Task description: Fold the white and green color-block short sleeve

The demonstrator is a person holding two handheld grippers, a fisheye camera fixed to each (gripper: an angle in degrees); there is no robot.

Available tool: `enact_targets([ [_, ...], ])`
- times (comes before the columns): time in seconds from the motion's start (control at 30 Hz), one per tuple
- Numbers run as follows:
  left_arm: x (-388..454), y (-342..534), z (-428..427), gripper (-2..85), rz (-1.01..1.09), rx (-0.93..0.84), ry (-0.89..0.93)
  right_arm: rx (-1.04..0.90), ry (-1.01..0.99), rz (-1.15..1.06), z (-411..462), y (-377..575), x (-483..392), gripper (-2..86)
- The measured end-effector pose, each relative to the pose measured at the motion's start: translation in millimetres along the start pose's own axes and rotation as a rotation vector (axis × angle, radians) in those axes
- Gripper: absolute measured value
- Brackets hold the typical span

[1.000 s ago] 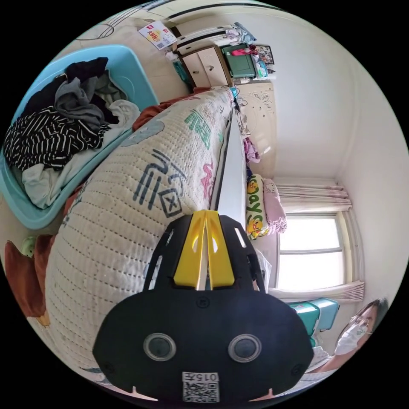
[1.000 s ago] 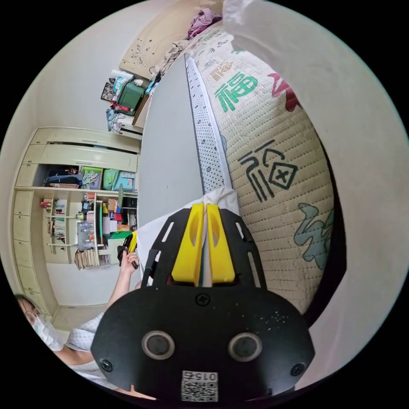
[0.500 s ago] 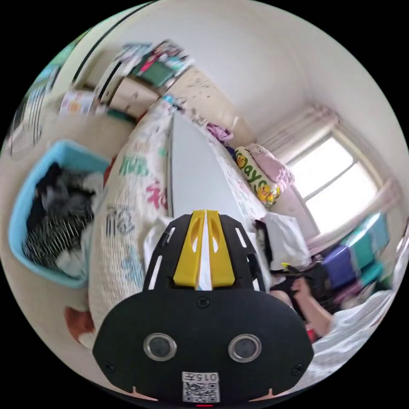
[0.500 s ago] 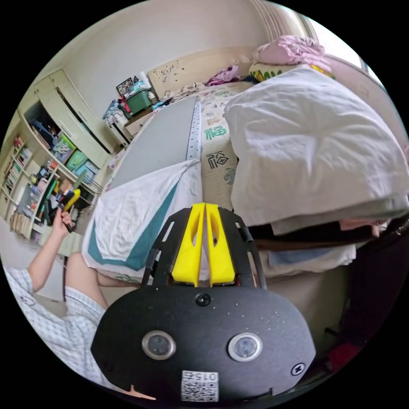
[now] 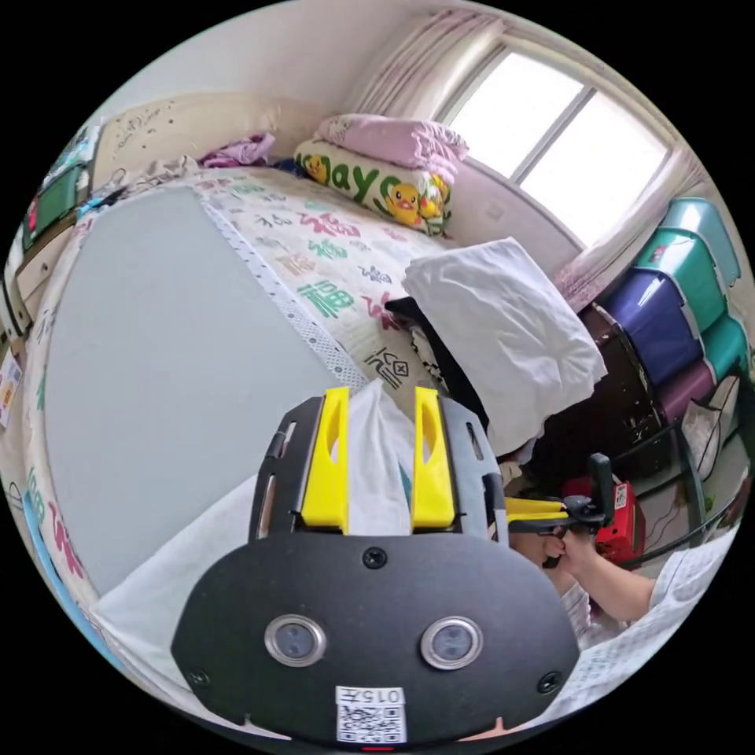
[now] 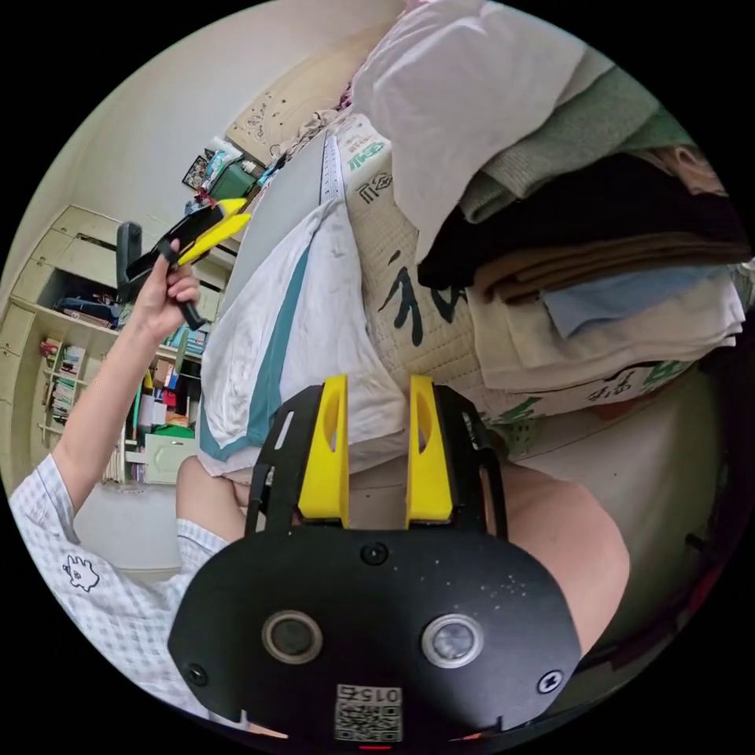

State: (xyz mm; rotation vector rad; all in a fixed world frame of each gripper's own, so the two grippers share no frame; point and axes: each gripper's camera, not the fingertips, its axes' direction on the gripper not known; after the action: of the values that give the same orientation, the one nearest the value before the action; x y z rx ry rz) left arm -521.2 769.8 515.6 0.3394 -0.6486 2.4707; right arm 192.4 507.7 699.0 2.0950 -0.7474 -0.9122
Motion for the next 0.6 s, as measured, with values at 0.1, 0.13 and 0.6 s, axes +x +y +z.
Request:
enact_targets([
  [0.1,20.2,-37.8,51.2,11.2,-0.006,-0.109,-0.059,-0.026,-0.017,-0.006,4.0,0.7,6.7,10.8],
  [0.13,27.5,-47.9,69.6,11.0,0.005,-0.152,-0.112,-0.039,-0.026,-0.003,5.6,2.7,10.0,10.4],
  [0.6,32.5,-67.8,74.0,0.2,-0.121,-0.174,-0.103,0.026,0.006,-0.15,-17.2,38.5,-11.1,0.0],
])
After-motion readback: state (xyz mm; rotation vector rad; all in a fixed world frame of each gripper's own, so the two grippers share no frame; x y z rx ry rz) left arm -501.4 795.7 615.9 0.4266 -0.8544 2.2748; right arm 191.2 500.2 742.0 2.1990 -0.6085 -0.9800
